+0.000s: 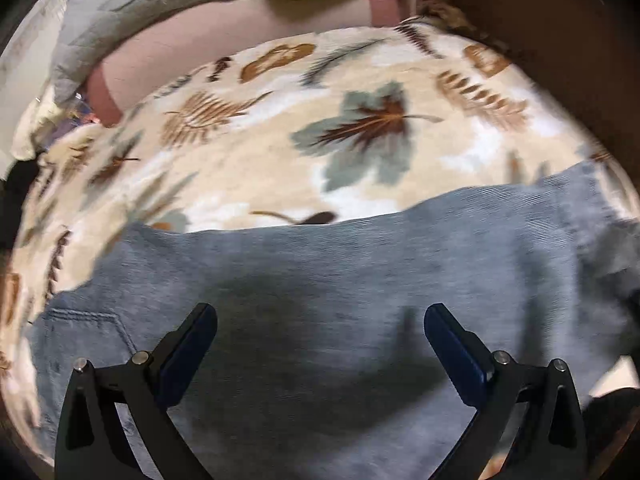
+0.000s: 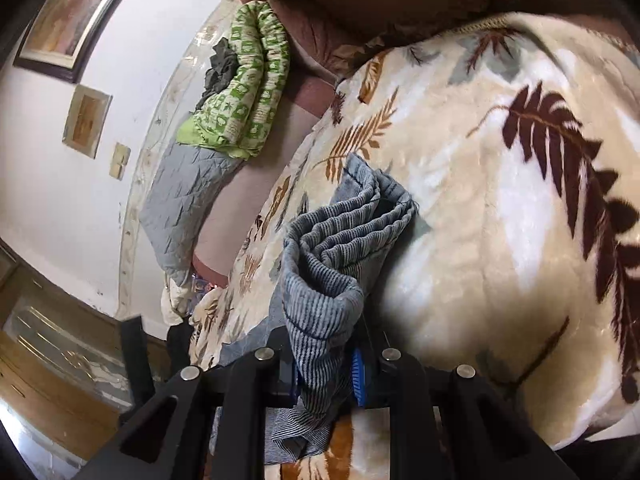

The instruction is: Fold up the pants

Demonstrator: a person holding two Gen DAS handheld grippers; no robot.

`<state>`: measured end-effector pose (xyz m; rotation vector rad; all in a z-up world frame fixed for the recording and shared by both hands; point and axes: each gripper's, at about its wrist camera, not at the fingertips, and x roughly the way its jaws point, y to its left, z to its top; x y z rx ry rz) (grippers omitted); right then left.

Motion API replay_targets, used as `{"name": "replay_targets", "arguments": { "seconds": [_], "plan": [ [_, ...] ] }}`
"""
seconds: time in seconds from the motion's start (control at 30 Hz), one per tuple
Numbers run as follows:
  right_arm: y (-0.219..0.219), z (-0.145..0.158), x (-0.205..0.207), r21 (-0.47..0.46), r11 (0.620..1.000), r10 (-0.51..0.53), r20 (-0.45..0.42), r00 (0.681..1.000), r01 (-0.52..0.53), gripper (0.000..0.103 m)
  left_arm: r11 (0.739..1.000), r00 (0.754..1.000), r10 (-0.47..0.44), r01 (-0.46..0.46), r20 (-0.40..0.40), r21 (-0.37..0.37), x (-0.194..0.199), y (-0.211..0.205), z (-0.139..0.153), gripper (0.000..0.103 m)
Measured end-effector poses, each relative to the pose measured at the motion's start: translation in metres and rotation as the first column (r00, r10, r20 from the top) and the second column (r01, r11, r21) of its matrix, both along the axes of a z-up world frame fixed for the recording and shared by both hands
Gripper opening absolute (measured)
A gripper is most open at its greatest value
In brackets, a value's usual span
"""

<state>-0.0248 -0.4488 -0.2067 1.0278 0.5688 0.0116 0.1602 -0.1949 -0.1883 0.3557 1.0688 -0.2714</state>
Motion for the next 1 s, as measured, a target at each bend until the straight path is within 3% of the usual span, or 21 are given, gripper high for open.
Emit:
{"name": "replay_targets", "arguments": {
  "seconds": [0.1, 0.2, 0.4, 0.5, 0.57, 0.77, 0.93, 1.0],
  "plan": [
    [0.006, 0.007, 0.001, -0.034, 0.999, 0.014, 0.01, 1.0, -0.014, 0.02, 0.998, 1.0, -0.013, 0.014, -0.017, 0.061, 0.004, -0.004, -0.026, 0.103],
    [0.011, 0.02, 0.002, -0.065, 0.997, 0.036, 0.038, 0.999, -0.033, 0.02, 1.0, 1.0, 0.008, -0.007, -0.009, 0.016, 0.005, 0.0, -0.024, 0.103],
    [0.037, 0.063, 0.028, -0.152, 0.98, 0.146, 0.106, 0.984, -0.13, 0.02, 0.996, 0.996, 0.024, -0.031, -0.083, -0.084, 0.018, 0.013, -0.025, 0.103],
    [0.072, 0.09, 0.047, -0.234, 0.947, 0.253, 0.121, 0.96, -0.22, 0.02, 0.994, 0.994, 0.028, -0.038, -0.102, -0.105, 0.016, 0.026, -0.022, 0.103],
    [0.097, 0.103, 0.055, -0.291, 0.915, 0.324, 0.119, 0.939, -0.279, 0.02, 0.977, 0.993, 0.057, -0.077, -0.105, -0.198, 0.015, 0.056, -0.004, 0.103],
    [0.185, 0.108, 0.071, -0.418, 0.775, 0.527, 0.014, 0.85, -0.474, 0.02, 0.951, 0.987, 0.156, -0.161, -0.038, -0.263, 0.013, 0.154, 0.036, 0.103],
    [0.235, 0.059, 0.09, -0.354, 0.698, 0.59, -0.209, 0.78, -0.623, 0.026, 0.932, 0.967, 0.254, -0.25, -0.022, -0.261, 0.005, 0.215, 0.034, 0.103],
    [0.243, 0.034, 0.097, -0.296, 0.681, 0.606, -0.285, 0.742, -0.67, 0.037, 0.922, 0.961, 0.273, -0.272, -0.036, -0.276, 0.005, 0.227, 0.03, 0.103]
  ]
}}
